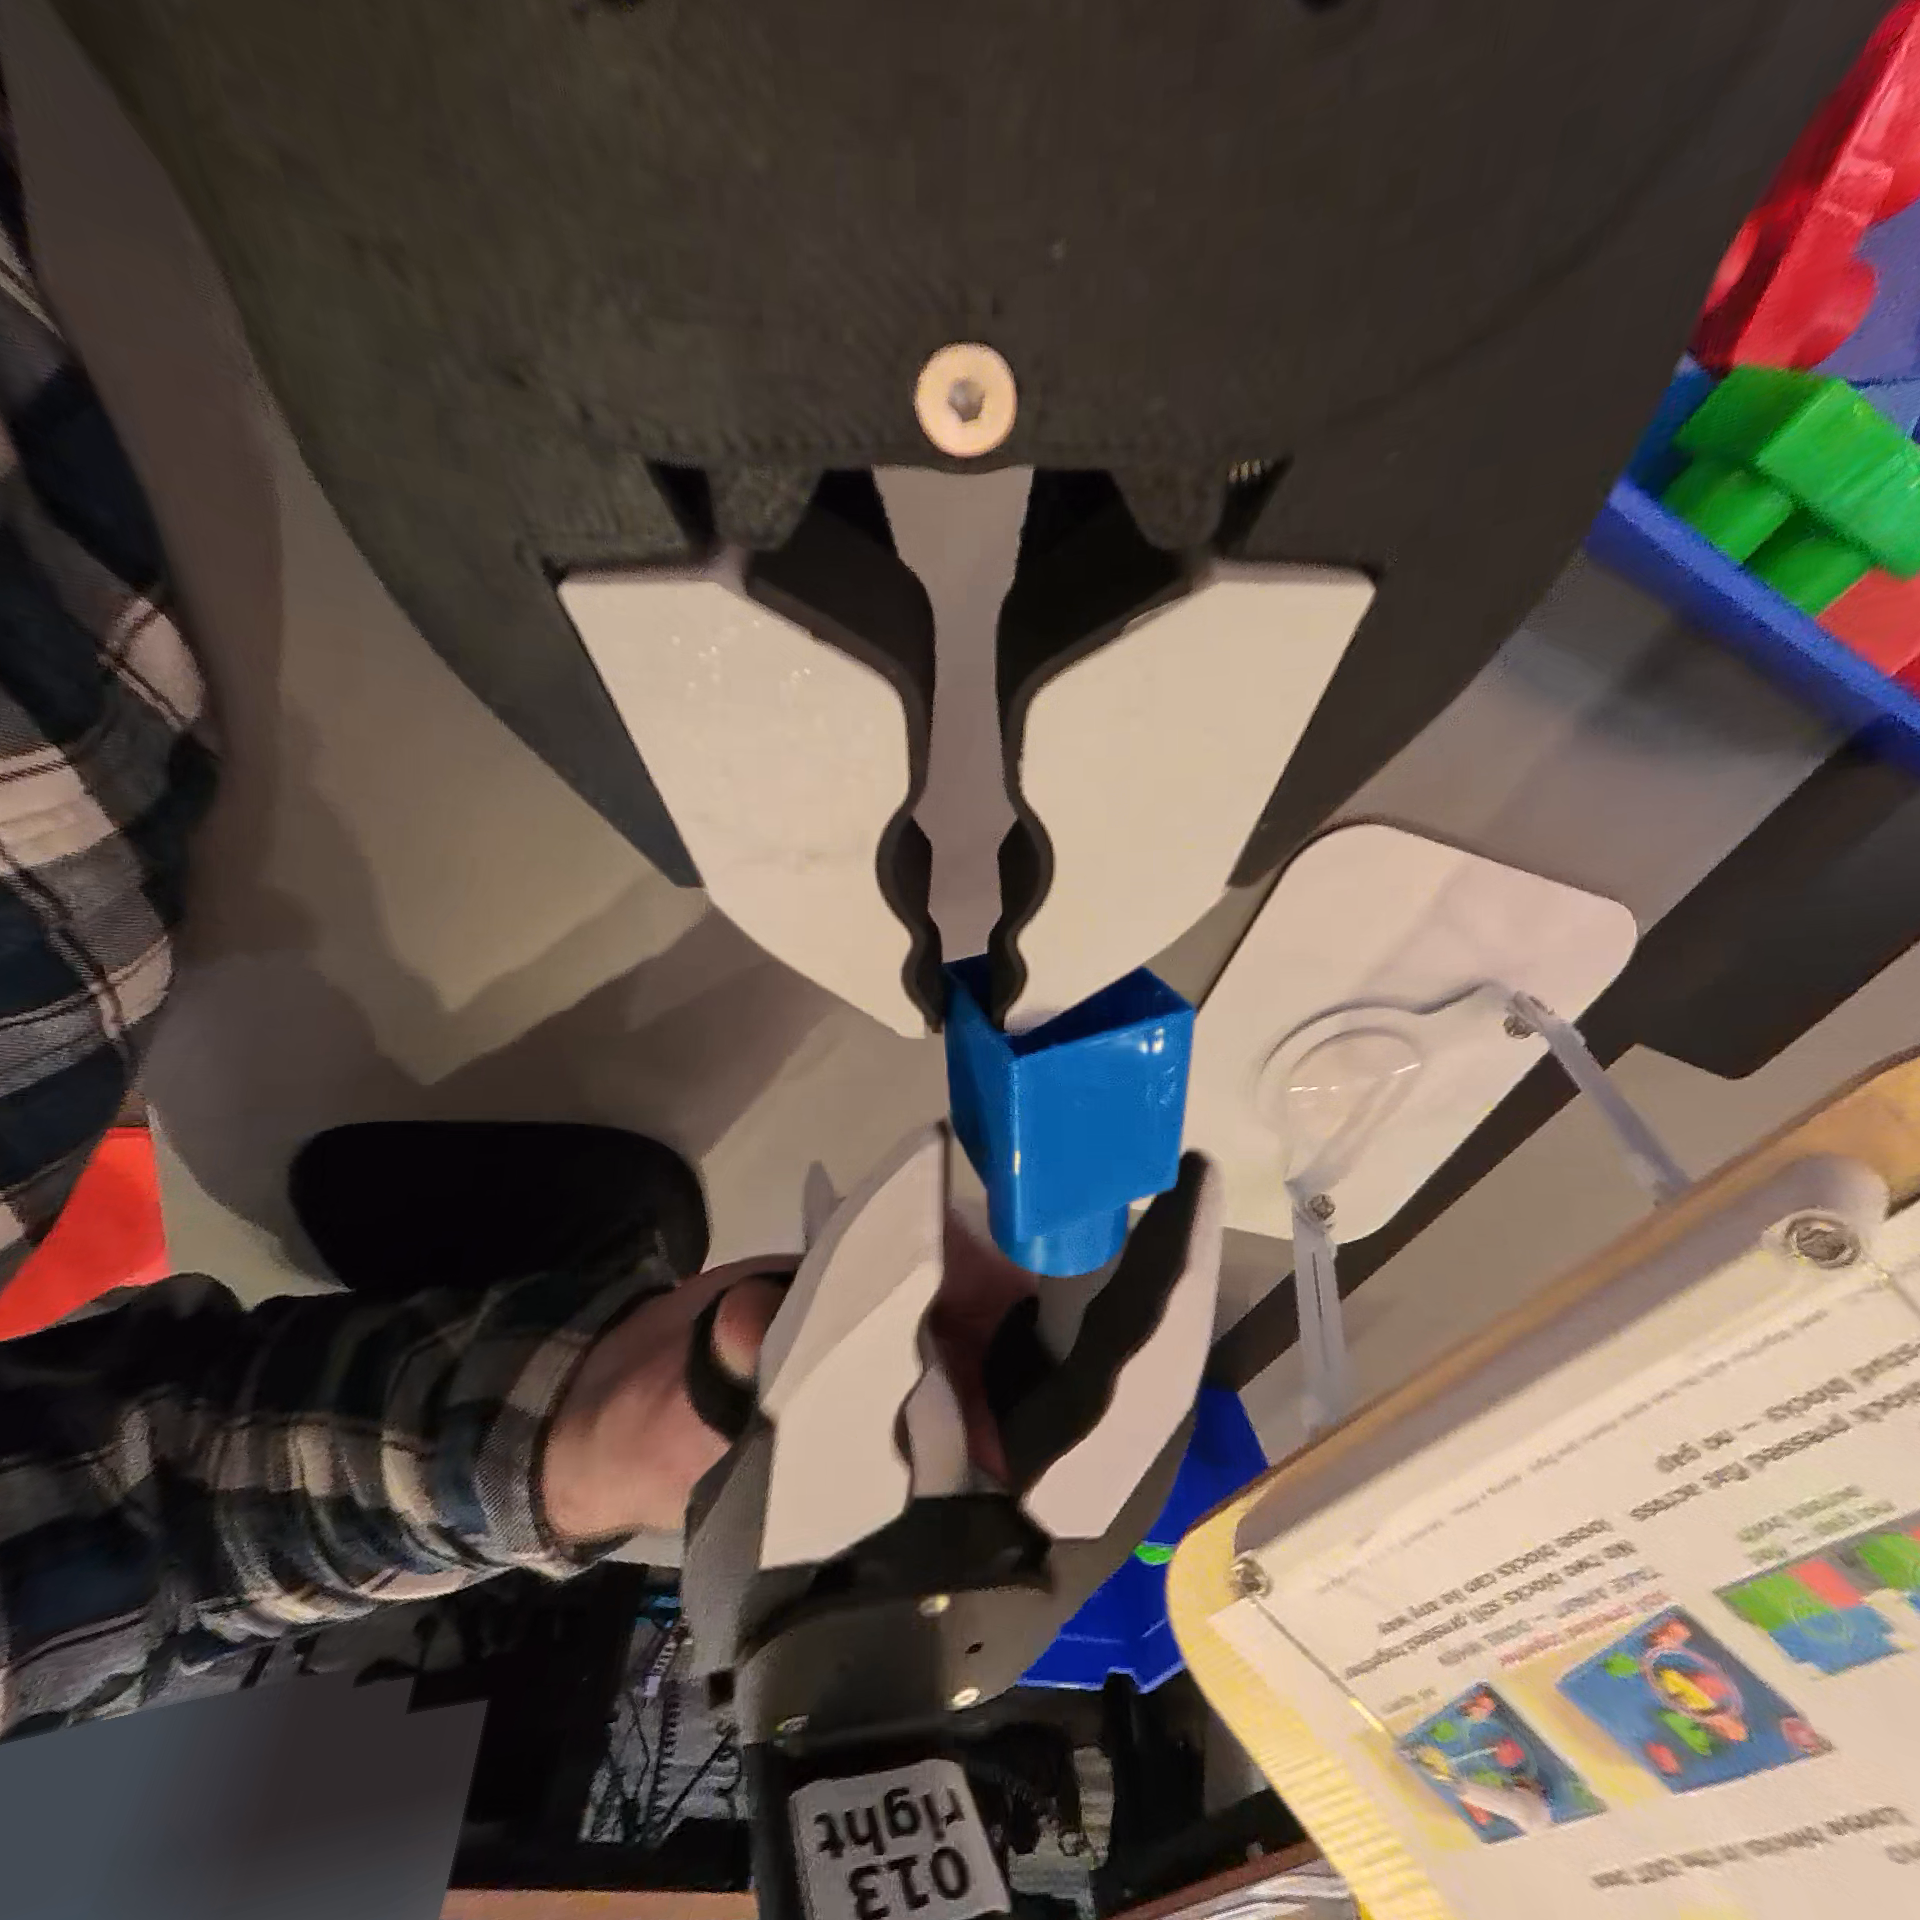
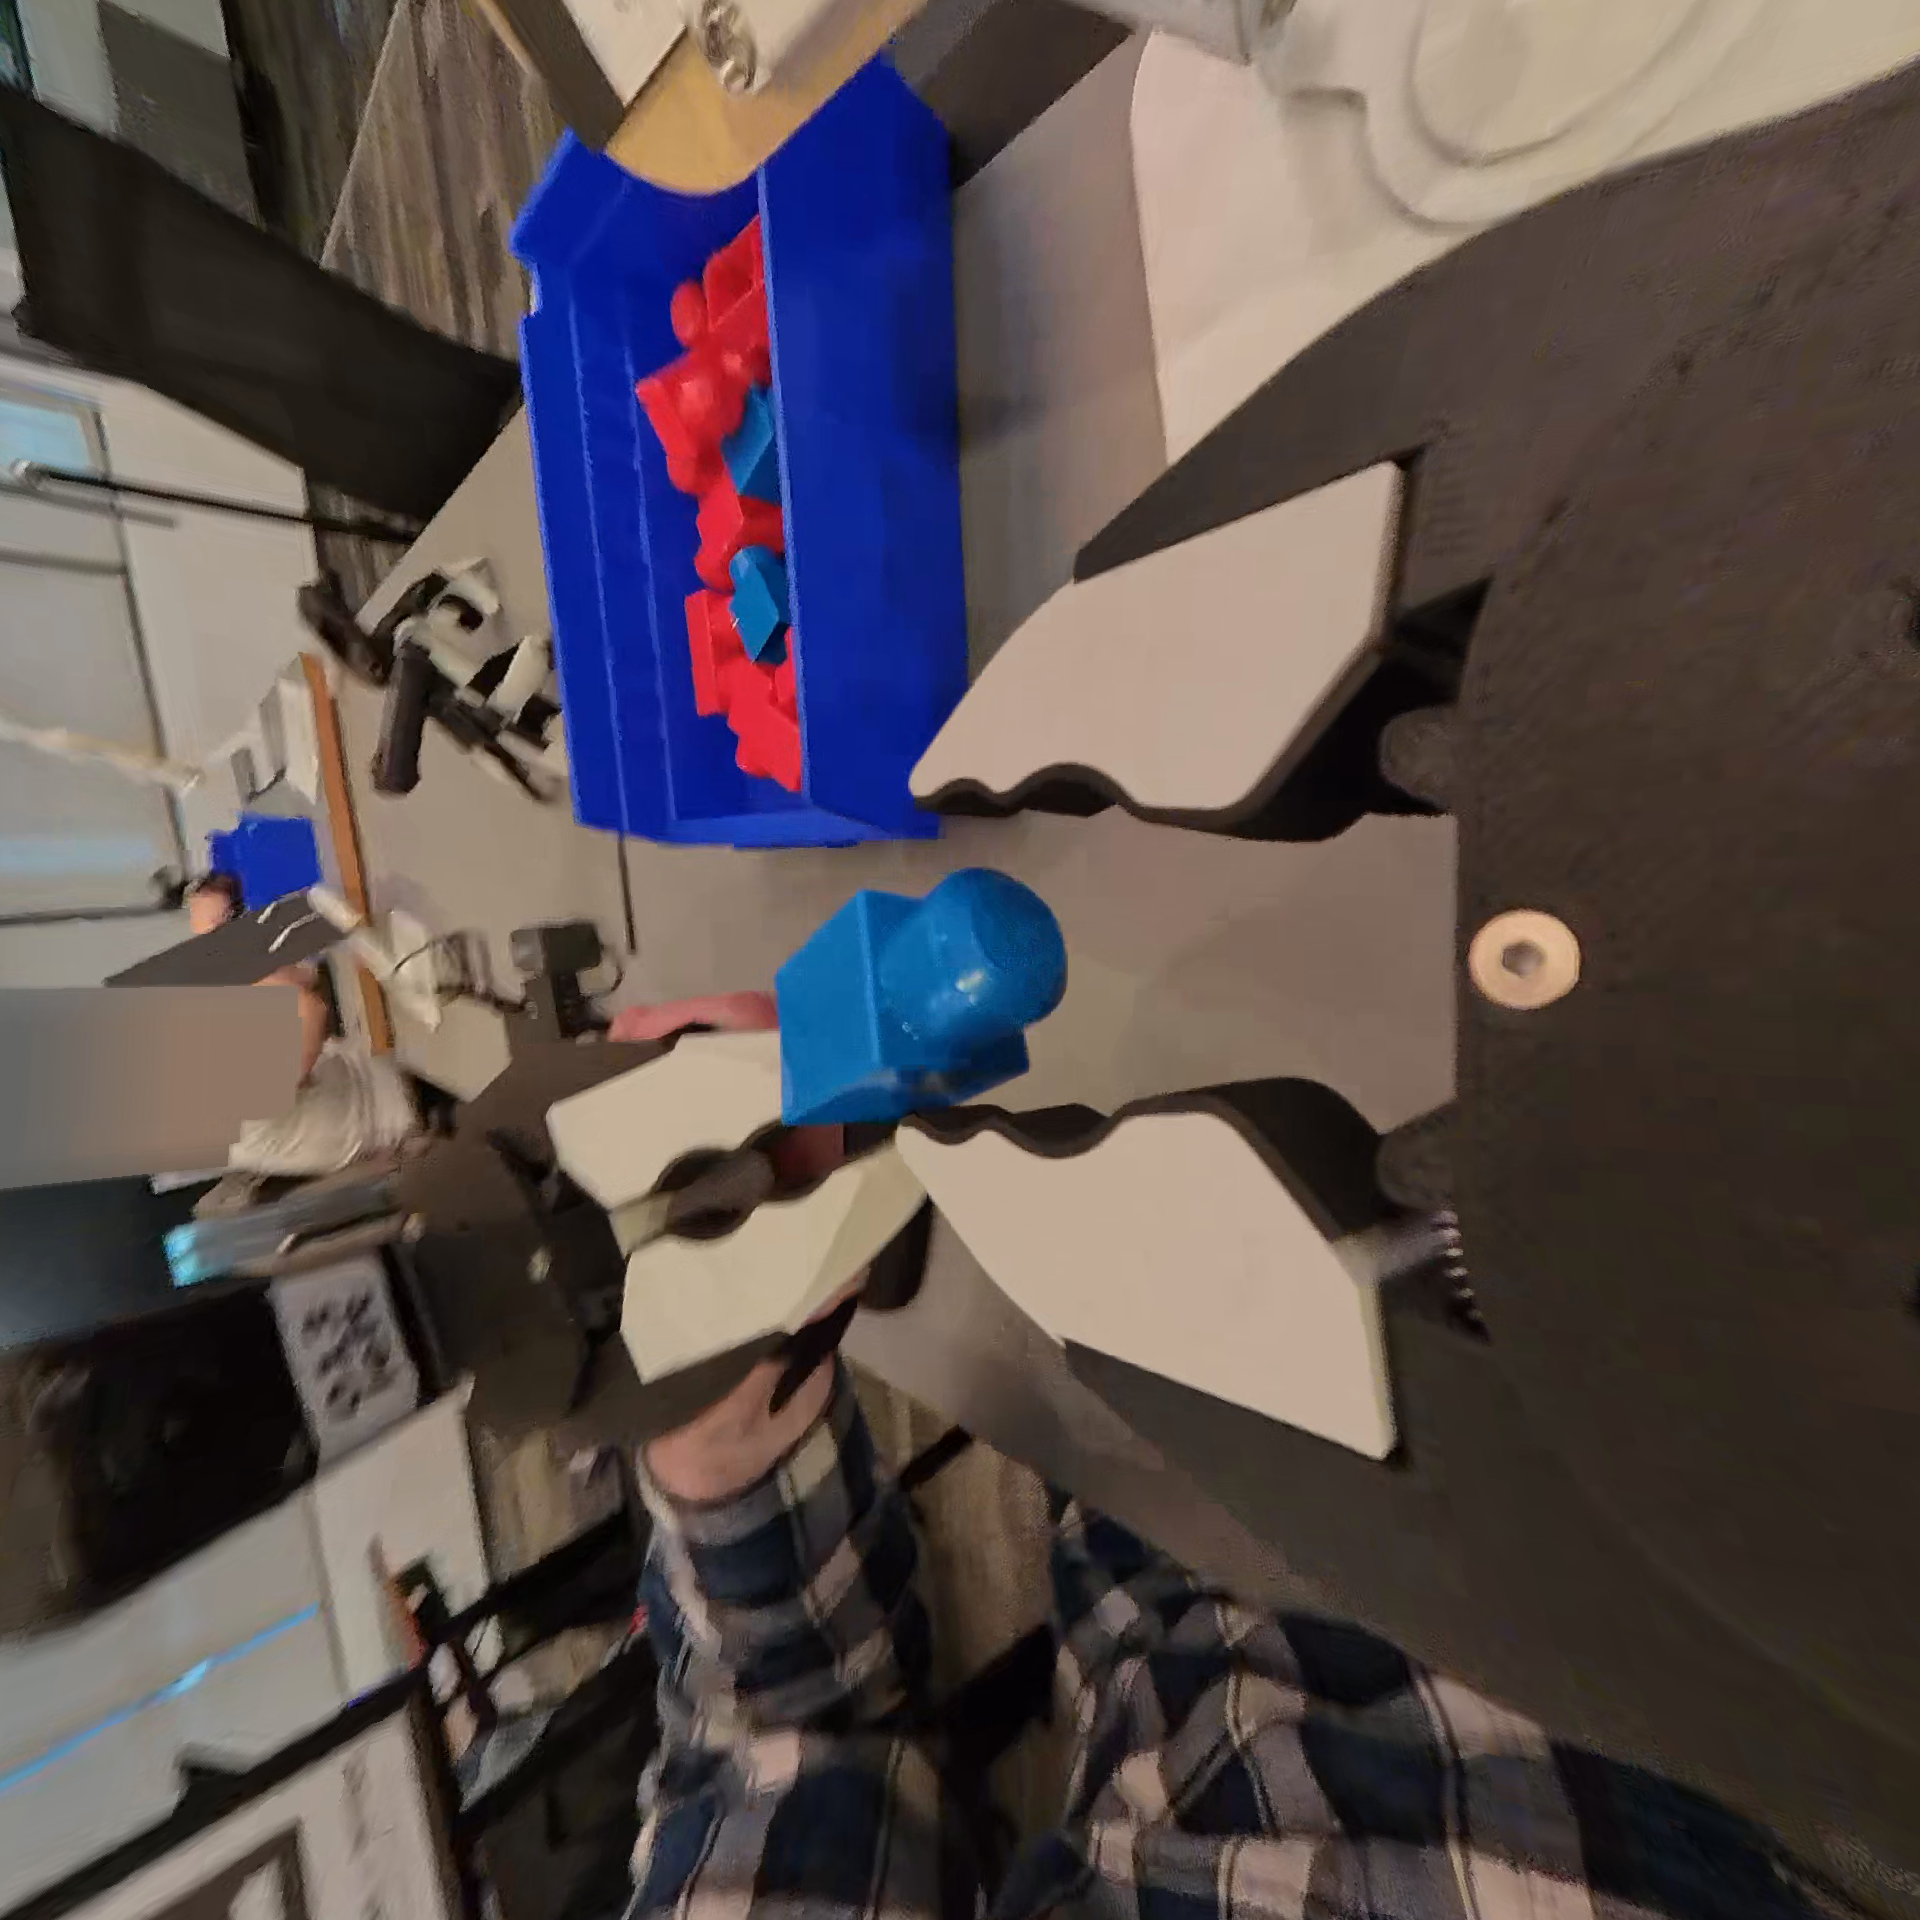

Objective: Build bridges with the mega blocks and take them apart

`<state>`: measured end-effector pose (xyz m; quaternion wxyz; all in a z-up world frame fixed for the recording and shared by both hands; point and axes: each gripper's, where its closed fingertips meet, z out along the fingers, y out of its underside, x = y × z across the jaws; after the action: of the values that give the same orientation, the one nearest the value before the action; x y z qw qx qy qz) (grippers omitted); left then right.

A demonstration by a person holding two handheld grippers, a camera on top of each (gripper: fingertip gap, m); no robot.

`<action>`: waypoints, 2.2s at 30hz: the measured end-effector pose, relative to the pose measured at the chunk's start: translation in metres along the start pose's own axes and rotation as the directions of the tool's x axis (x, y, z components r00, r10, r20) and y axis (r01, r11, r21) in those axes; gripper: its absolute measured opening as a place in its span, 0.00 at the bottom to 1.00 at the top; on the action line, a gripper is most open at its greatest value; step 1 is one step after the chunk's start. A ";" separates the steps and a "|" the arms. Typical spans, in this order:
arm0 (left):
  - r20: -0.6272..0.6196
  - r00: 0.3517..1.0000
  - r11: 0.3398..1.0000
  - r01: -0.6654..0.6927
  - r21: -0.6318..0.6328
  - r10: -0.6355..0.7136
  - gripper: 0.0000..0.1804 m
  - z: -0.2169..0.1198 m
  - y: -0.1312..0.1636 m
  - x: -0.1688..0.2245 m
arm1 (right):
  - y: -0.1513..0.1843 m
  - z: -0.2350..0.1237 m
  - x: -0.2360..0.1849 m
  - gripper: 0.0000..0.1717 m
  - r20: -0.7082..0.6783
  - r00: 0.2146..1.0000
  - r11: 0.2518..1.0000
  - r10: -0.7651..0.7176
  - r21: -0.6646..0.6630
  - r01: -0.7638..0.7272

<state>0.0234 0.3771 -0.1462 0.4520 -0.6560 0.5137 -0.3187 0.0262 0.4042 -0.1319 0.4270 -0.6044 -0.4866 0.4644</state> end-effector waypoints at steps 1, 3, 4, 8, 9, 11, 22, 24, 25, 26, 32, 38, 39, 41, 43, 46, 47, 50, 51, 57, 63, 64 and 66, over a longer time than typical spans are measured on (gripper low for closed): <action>0.025 0.999 0.999 -0.032 0.011 0.031 0.04 0.003 -0.002 0.000 | 0.003 0.002 0.002 0.35 -0.016 1.000 1.000 -0.011 -0.014 0.010; 0.003 1.000 0.999 -0.030 0.017 0.030 0.04 0.008 -0.002 0.006 | 0.006 0.003 -0.009 0.25 0.062 0.998 1.000 0.013 -0.009 -0.012; 0.004 1.000 0.999 -0.025 0.029 0.025 0.04 0.009 -0.002 0.006 | 0.006 0.003 -0.010 0.24 0.066 0.998 1.000 0.018 -0.002 -0.018; -0.073 0.996 0.996 0.053 0.072 -0.048 0.04 0.012 0.004 0.014 | 0.015 -0.002 -0.018 0.21 0.088 0.996 0.998 -0.017 -0.052 0.021; -0.100 0.993 0.996 0.064 0.063 -0.057 0.04 0.012 0.006 0.017 | 0.019 -0.004 -0.018 0.21 0.093 0.996 0.995 -0.016 -0.098 0.025; -0.057 0.997 0.998 0.044 0.045 -0.042 0.07 0.002 0.010 0.009 | 0.034 -0.015 -0.011 0.21 0.081 0.994 0.964 -0.076 -0.247 0.094; 0.513 0.858 0.902 0.214 -0.375 0.010 0.12 -0.084 0.094 -0.155 | 0.098 -0.020 -0.003 0.21 0.170 0.941 0.649 -0.292 -0.688 0.326; 0.566 0.822 0.828 0.354 -0.435 -0.054 0.16 -0.087 0.127 -0.186 | 0.104 -0.017 -0.003 0.21 0.170 0.938 0.632 -0.301 -0.701 0.329; 0.588 0.801 0.786 0.431 -0.443 -0.108 0.17 -0.086 0.142 -0.200 | 0.108 -0.015 -0.005 0.21 0.178 0.937 0.624 -0.302 -0.706 0.335; 0.609 0.777 0.757 0.491 -0.431 -0.158 0.19 -0.084 0.153 -0.213 | 0.110 -0.014 -0.006 0.21 0.180 0.936 0.618 -0.304 -0.711 0.337; 0.708 0.660 0.585 0.686 -0.432 -0.251 0.20 -0.084 0.195 -0.260 | 0.125 -0.014 -0.007 0.21 0.194 0.933 0.569 -0.303 -0.748 0.341; 0.749 0.638 0.478 0.721 -0.501 -0.178 0.30 -0.095 0.197 -0.263 | 0.136 -0.016 -0.002 0.21 0.221 0.924 0.497 -0.311 -0.791 0.356; 0.744 0.643 0.481 0.718 -0.504 -0.182 0.27 -0.095 0.194 -0.260 | 0.138 -0.016 -0.002 0.21 0.228 0.923 0.493 -0.309 -0.792 0.361; 0.737 0.641 0.453 0.734 -0.506 -0.215 0.26 -0.094 0.198 -0.256 | 0.140 -0.016 -0.002 0.21 0.237 0.920 0.484 -0.312 -0.794 0.368; 0.729 0.627 0.459 0.752 -0.473 -0.275 0.29 -0.087 0.198 -0.258 | 0.143 -0.014 -0.001 0.21 0.237 0.919 0.477 -0.314 -0.797 0.369; 0.738 0.626 0.435 0.755 -0.491 -0.253 0.34 -0.080 0.209 -0.264 | 0.143 -0.012 -0.001 0.21 0.231 0.917 0.473 -0.324 -0.800 0.369; 0.720 0.630 0.423 0.760 -0.494 -0.291 0.35 -0.071 0.212 -0.261 | 0.143 -0.013 -0.001 0.21 0.231 0.917 0.469 -0.325 -0.803 0.368; 0.709 0.646 0.445 0.743 -0.500 -0.283 0.24 -0.060 0.213 -0.267 | 0.143 -0.015 0.000 0.21 0.223 0.918 0.464 -0.328 -0.808 0.362; 0.704 0.657 0.454 0.732 -0.508 -0.270 0.24 -0.059 0.212 -0.269 | 0.145 -0.016 0.001 0.21 0.226 0.920 0.457 -0.321 -0.813 0.359; 0.666 0.711 0.549 0.657 -0.517 -0.224 0.23 -0.059 0.196 -0.266 | 0.153 -0.013 0.004 0.21 0.265 0.924 0.405 -0.275 -0.840 0.361; 0.652 0.744 0.707 0.538 -0.458 -0.143 0.23 -0.084 0.148 -0.242 | 0.128 0.006 -0.022 0.21 0.334 0.937 0.648 -0.098 -0.693 0.315; 0.650 0.745 0.732 0.526 -0.433 -0.150 0.23 -0.088 0.140 -0.236 | 0.126 0.009 -0.025 0.21 0.347 0.935 0.692 -0.074 -0.658 0.299; 0.623 0.766 0.778 0.487 -0.397 -0.161 0.23 -0.091 0.124 -0.221 | 0.127 0.011 -0.026 0.21 0.359 0.933 0.748 -0.027 -0.612 0.257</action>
<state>-0.1642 0.5580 -0.2145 0.3137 -0.9003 0.2999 -0.0331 0.0371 0.3588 -0.2535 0.1386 -0.5895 -0.7261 0.3257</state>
